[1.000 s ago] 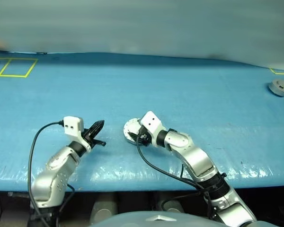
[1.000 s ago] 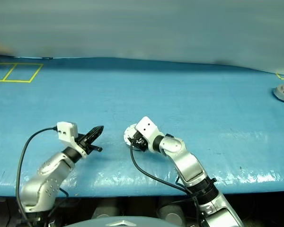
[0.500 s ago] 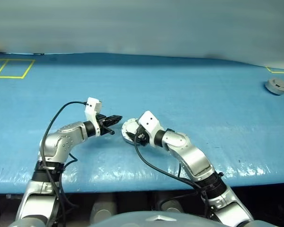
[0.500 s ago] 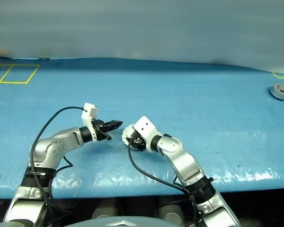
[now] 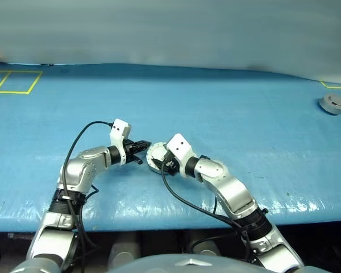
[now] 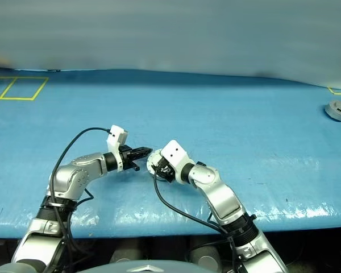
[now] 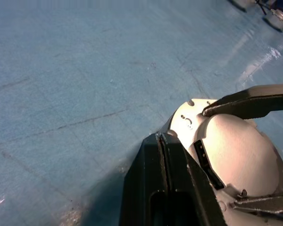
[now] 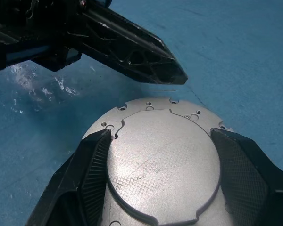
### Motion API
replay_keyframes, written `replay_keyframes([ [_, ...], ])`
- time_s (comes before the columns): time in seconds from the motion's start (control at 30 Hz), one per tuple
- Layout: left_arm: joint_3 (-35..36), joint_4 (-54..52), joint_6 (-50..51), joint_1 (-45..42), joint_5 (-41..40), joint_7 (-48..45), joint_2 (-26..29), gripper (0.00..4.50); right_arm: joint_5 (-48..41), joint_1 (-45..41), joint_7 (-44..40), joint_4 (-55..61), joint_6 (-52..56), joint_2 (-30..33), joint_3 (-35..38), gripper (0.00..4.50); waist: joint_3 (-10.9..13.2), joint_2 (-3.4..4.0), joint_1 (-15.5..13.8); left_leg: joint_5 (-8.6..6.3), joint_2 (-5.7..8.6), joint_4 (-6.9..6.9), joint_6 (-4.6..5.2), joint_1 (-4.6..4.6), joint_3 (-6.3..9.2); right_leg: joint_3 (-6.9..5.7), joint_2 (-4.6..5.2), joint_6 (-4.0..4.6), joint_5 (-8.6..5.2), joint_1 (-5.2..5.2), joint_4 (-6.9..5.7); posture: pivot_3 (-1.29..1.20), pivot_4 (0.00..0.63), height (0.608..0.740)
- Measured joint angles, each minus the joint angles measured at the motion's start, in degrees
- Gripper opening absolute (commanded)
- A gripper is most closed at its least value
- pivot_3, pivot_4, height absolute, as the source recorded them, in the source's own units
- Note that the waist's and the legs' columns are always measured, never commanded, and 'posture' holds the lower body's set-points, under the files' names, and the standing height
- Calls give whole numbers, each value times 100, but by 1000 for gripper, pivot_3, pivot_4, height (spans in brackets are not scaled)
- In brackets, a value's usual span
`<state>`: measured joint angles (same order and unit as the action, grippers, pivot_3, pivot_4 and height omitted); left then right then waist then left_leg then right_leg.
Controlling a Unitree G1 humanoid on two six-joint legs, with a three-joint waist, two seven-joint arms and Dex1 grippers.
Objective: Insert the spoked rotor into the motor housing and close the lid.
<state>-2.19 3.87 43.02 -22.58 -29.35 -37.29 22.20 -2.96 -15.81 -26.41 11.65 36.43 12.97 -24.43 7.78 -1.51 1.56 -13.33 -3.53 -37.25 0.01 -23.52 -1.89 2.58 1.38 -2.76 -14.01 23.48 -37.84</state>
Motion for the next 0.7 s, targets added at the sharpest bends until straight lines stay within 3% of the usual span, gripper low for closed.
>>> replay_keyframes([
  [0.7,-569,-180,147,-37,409,-474,299,0,25,23,12,21,37,-16,-7,3038,-3,-2,8,0,1,2,0,2,0,2,1,-1,0,-2,1,0,150,740],
])
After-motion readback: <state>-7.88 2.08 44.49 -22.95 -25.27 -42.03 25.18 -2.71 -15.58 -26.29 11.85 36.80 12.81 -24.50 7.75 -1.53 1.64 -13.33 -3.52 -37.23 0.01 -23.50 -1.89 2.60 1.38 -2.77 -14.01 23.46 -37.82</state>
